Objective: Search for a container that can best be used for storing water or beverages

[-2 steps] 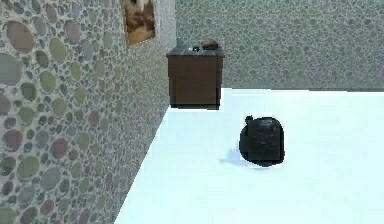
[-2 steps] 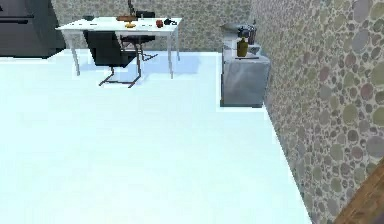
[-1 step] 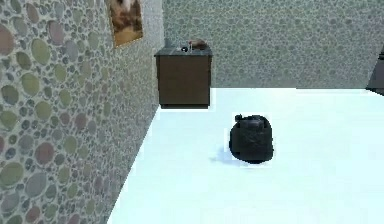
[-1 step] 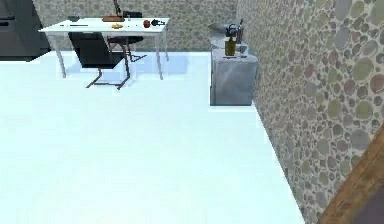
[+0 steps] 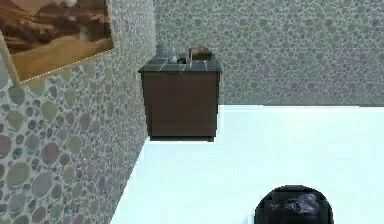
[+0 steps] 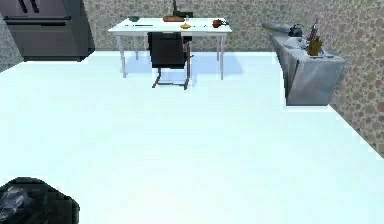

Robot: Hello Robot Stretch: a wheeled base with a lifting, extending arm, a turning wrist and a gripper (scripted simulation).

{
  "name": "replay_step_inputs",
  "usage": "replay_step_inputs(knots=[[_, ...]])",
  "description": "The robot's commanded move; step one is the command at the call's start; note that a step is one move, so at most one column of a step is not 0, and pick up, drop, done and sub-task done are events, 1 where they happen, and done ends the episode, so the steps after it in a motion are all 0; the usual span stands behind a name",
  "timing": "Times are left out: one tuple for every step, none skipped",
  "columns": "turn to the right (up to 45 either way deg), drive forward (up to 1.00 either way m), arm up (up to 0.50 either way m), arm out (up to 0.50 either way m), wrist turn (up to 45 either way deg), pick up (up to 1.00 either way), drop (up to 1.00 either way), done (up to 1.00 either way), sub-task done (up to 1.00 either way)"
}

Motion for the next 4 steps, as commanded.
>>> replay_step_inputs(knots=[[0.0,1.0,0.0,0.0,0.0,0.0,0.0,0.0,0.0],[0.0,0.7,0.0,0.0,0.0,0.0,0.0,0.0,0.0],[-12.0,0.0,0.0,0.0,0.0,0.0,0.0,0.0,0.0],[0.0,0.0,0.0,0.0,0.0,0.0,0.0,1.0,0.0]])
